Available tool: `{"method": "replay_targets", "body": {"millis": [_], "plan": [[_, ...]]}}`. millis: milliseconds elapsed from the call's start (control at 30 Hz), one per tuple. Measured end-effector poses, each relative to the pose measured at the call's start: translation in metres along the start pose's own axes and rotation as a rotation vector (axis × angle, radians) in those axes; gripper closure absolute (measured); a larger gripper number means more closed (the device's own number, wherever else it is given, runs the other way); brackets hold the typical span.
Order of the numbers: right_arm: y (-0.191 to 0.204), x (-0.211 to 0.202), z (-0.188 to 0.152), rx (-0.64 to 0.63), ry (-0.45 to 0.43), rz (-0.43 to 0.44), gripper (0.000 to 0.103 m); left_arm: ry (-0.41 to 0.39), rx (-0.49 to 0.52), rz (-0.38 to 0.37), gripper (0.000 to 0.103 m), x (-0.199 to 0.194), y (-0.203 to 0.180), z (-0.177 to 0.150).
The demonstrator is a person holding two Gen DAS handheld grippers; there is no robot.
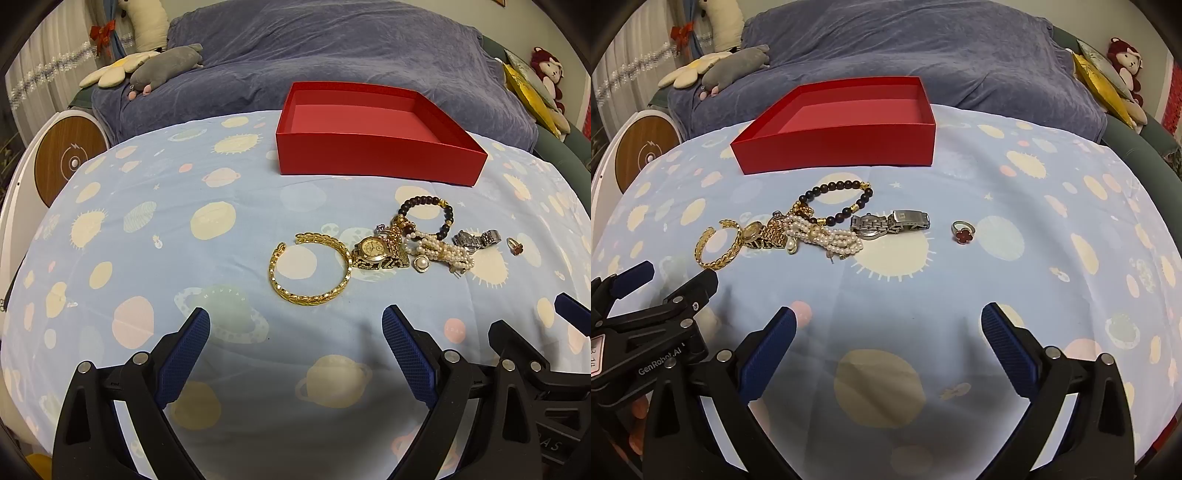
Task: Organize jewelry
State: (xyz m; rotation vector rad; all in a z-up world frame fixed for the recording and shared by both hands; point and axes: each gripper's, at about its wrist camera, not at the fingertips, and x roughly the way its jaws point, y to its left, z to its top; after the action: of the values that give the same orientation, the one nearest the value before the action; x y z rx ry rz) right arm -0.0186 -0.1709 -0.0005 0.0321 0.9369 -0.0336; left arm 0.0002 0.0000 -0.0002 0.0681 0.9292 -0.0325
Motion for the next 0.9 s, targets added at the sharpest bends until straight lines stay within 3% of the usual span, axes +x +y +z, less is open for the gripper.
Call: {"method": "replay_targets", "body": {"millis": [900], "plan": [[0.0001,-0.002,0.0012,-0.003,-0.011,-0.012,0.005,-0.009,0.007,0.008,0.011,-0.0007,-0.0025,0.0027]]}}
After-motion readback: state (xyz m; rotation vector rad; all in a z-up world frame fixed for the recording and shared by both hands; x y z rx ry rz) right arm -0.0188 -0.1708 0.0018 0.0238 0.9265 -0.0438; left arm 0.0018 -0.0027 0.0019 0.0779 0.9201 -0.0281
